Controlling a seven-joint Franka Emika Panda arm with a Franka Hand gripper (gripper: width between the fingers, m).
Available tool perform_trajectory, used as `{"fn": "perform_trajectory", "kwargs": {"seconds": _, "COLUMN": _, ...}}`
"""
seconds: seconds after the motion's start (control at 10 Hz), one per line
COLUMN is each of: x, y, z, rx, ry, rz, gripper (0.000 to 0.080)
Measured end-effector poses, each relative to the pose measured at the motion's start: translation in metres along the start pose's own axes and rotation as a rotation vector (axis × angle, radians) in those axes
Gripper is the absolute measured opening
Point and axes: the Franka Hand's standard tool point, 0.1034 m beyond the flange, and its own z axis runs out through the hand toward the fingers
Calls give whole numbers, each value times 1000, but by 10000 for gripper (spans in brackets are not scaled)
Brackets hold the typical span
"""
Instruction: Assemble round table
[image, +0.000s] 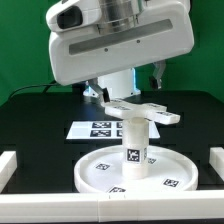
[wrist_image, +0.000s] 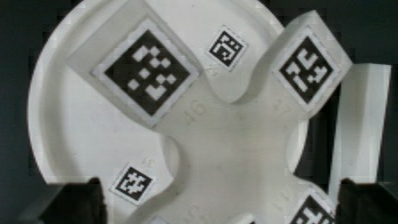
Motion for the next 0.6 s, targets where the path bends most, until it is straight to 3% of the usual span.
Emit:
{"fn": "perform_trajectory", "kwargs": {"seconds": 0.2, "x": 3, "y": 0, "z": 1, "rx": -12, "ry": 13, "rz": -98, "gripper": 649}}
{"fn": "perform_trajectory", "kwargs": {"seconds": 0.4, "x": 16, "y": 2, "z": -3, "rx": -65, "ry": 71, "rz": -463, "gripper": 649}}
{"fn": "perform_trajectory", "kwargs": {"seconds": 0.5, "x": 17, "y": 0, "z": -6, "rx": -74, "ry": 73, "rz": -543, "gripper": 649}}
{"fn": "perform_trajectory", "kwargs": {"seconds": 0.6, "x": 20, "y": -3, "z": -12, "rx": -99, "ry": 88, "rz": -681, "gripper": 649}}
